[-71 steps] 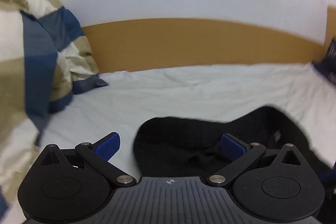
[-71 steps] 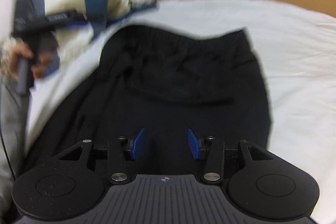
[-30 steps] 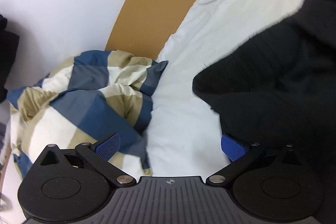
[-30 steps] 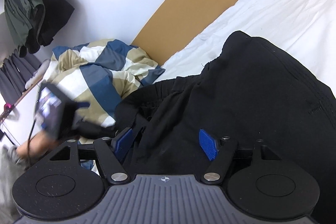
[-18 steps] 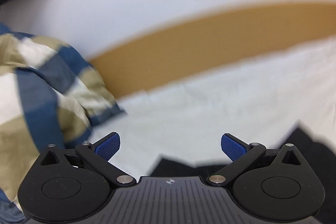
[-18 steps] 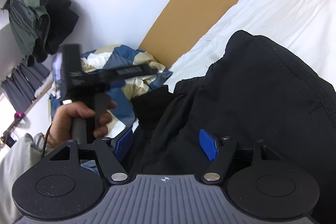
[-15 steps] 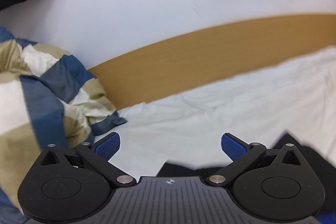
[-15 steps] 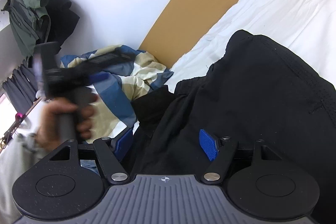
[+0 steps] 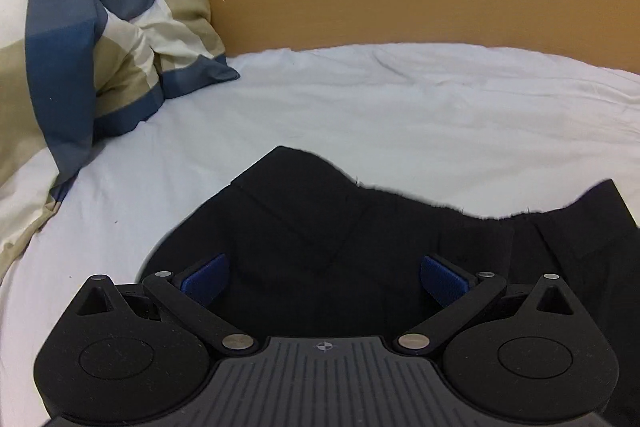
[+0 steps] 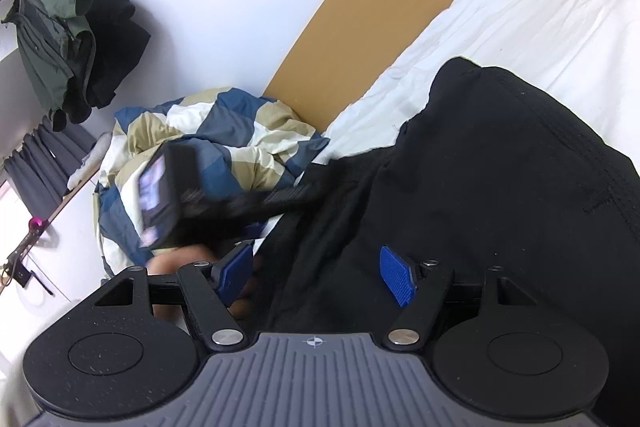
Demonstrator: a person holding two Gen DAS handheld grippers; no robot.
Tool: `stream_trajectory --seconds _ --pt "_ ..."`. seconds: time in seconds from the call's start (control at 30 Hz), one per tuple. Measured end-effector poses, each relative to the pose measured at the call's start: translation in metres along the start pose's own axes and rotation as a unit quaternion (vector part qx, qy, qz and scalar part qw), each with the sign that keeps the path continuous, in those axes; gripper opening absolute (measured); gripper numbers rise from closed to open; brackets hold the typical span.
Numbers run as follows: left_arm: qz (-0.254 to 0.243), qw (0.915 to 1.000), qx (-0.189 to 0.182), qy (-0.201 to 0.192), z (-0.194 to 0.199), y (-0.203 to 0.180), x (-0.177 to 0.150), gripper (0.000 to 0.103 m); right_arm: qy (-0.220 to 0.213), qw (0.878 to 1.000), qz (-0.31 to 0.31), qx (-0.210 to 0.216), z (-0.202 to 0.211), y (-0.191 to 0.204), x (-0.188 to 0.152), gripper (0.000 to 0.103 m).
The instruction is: Fold clothes
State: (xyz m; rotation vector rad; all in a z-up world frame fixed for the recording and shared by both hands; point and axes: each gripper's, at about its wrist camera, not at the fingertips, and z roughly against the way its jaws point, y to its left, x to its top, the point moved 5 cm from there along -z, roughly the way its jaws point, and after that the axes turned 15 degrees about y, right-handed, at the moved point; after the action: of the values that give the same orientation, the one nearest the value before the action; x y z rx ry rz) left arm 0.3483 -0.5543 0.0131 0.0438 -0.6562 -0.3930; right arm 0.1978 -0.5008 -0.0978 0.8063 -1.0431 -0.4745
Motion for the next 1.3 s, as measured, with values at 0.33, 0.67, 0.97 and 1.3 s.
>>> stream_trajectory --seconds 0.33,0.67,0.97,1.3 --pt "-0.02 0.9918 -0.048 -0.117 0.151 0.116 -0.099 0.102 0.009 1.0 0.009 -0.009 -0.002 -0.001 0.001 0.073" --pt "0.002 0.9946 -0.103 -0.014 0.119 0.182 -0.257 0.103 0.034 0.994 0.045 -0.088 -0.009 0.019 -0.013 0.072" --pt "0.049 0.9959 -0.076 -0.007 0.111 0.195 -0.255 0.103 0.088 0.877 0.255 -0.397 -0.022 0.062 -0.057 0.087" --pt "0.059 0.9896 -0.113 -0.067 0.17 0.226 -0.284 0.102 0.149 0.858 0.301 -0.389 0.08 0.13 -0.192 0.09"
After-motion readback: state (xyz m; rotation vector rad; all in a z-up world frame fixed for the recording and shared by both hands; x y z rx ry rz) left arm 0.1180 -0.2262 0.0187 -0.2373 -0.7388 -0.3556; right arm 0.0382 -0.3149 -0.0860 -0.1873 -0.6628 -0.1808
